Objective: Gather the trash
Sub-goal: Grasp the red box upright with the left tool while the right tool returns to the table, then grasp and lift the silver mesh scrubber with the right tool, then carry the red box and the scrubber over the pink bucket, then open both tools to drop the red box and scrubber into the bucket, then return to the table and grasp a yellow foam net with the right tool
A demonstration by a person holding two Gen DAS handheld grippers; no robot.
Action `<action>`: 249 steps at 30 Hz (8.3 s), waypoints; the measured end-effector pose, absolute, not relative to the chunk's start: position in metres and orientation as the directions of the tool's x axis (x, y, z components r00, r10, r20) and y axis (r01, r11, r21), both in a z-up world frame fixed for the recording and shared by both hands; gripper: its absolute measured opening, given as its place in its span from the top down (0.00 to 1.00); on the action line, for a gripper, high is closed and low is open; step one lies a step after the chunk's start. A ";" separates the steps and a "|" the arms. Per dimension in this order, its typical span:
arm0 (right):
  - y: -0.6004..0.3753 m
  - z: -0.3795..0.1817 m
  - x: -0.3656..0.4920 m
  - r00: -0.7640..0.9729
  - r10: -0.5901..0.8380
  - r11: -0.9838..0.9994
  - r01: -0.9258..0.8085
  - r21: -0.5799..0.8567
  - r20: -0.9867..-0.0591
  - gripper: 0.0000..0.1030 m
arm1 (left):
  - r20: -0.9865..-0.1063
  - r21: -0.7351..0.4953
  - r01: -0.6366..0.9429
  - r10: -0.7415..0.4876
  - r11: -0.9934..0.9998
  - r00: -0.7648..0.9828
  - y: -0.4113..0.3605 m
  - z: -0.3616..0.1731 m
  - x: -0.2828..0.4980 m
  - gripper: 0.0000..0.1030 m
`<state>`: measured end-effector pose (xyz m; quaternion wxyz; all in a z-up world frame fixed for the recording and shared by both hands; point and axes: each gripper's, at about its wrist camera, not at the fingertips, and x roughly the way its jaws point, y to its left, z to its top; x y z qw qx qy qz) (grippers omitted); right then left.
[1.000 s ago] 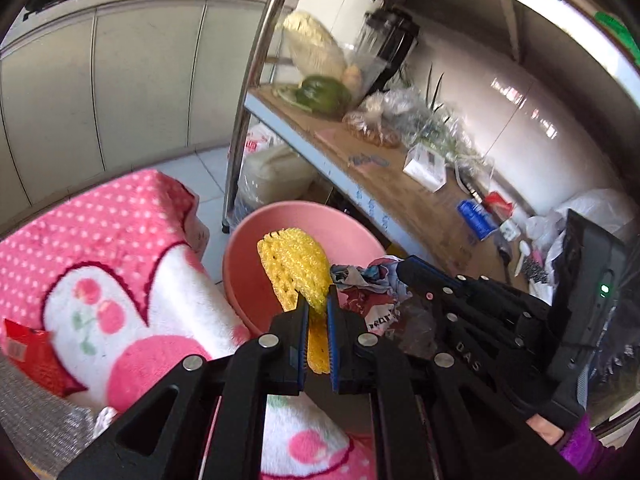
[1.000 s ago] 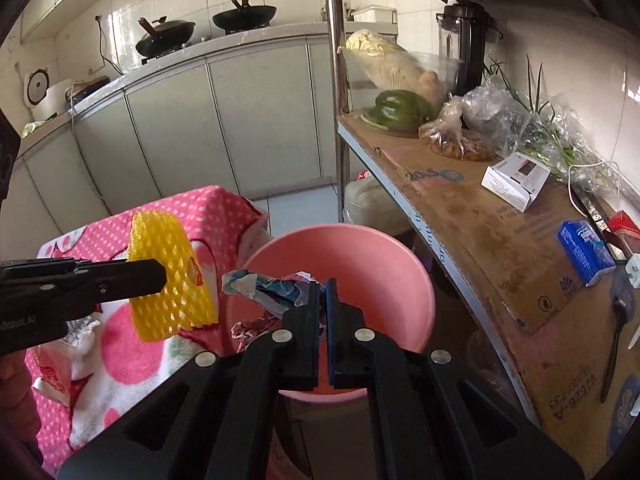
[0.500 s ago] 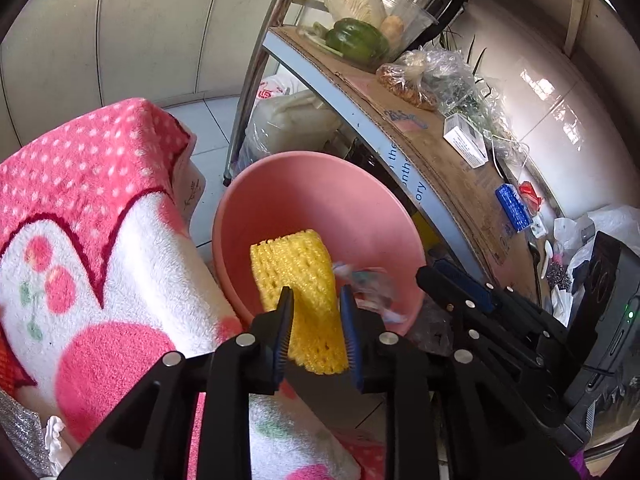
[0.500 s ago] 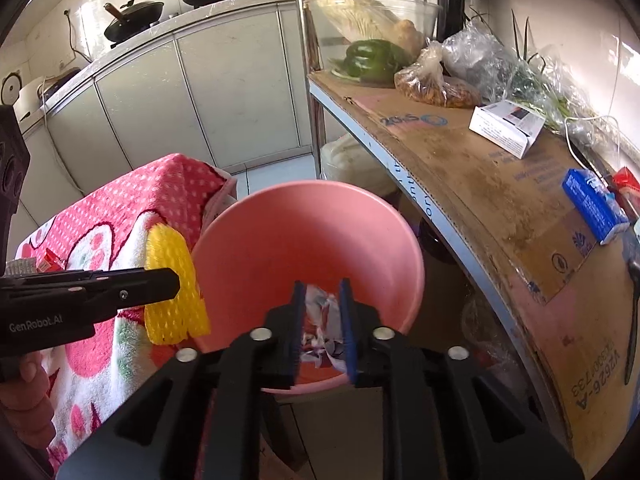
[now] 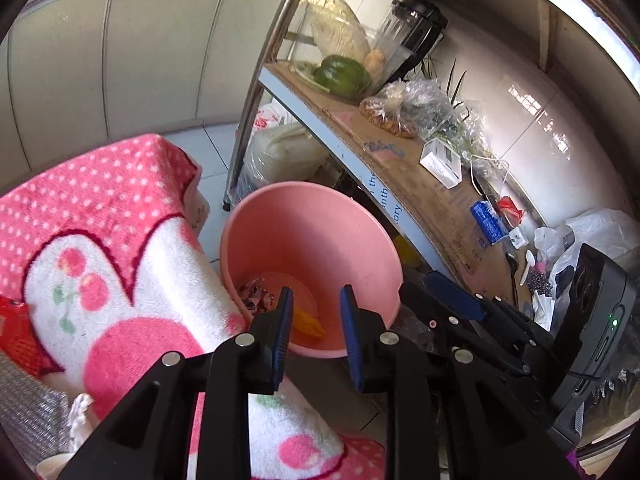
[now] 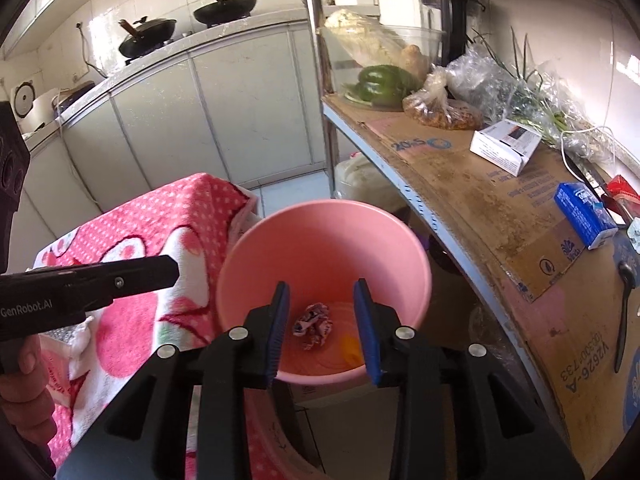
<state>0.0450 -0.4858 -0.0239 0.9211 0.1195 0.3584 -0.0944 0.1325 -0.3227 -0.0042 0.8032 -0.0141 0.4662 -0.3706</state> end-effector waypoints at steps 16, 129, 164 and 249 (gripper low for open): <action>-0.369 0.009 0.034 0.759 0.136 0.983 -0.026 0.180 -0.637 0.57 | -0.697 -0.275 0.459 -0.504 0.845 0.510 -0.177 0.043 0.085 0.78; -0.444 0.078 0.043 0.883 0.226 0.905 -0.034 0.424 -0.411 0.97 | -0.542 -0.341 0.506 -0.605 0.792 0.583 -0.191 0.096 0.075 0.78; -0.503 -0.002 0.060 0.829 0.019 0.943 0.170 0.285 -0.558 0.97 | -0.661 -0.245 0.590 -0.577 0.770 0.479 -0.341 0.011 0.139 0.78; -0.250 0.009 0.099 0.597 0.391 0.919 -0.299 0.257 -0.700 0.62 | -0.815 -0.179 0.018 -0.159 0.984 0.557 0.017 -0.029 0.124 0.71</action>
